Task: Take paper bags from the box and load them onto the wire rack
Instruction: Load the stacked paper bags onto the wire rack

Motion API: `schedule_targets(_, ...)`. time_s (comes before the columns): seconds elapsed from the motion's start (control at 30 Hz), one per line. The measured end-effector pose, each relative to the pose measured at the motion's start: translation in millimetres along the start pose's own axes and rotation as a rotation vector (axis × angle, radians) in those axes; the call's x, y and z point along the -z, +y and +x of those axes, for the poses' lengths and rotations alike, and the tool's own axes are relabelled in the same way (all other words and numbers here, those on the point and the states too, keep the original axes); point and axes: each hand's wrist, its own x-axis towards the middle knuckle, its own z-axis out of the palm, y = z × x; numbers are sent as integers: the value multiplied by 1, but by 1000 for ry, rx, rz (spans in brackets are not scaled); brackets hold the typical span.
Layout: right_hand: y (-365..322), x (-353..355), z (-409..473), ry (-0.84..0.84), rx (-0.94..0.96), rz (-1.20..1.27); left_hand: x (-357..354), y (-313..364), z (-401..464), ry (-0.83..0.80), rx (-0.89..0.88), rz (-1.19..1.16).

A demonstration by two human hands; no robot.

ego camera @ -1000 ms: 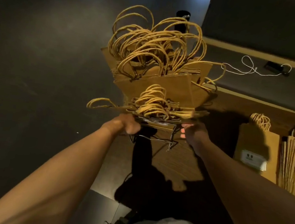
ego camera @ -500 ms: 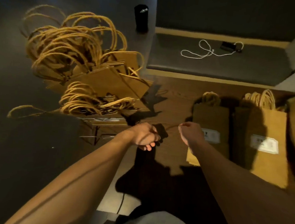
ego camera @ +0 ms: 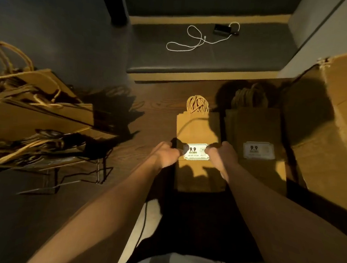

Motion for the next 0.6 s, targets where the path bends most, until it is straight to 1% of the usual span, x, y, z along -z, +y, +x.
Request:
schedule_targets(0.1, 1, 6, 12, -61, -30, -9, -11, 7, 12, 11, 25, -76)
schedule_targets(0.2, 6, 7, 19, -125, -29, -36, -21, 8, 20, 22, -7, -107)
schedule_targets(0.33, 6, 8, 26, -106, 13, -33, -29, 12, 23, -26, 30, -170)
schedule_targets(0.5, 1, 10, 24, -91, 31, -70, -28, 13, 27, -22, 62, -107)
schedule_targets(0.6, 2, 9, 23, -96, 35, -117, -24, 12, 26, -6, 37, -89)
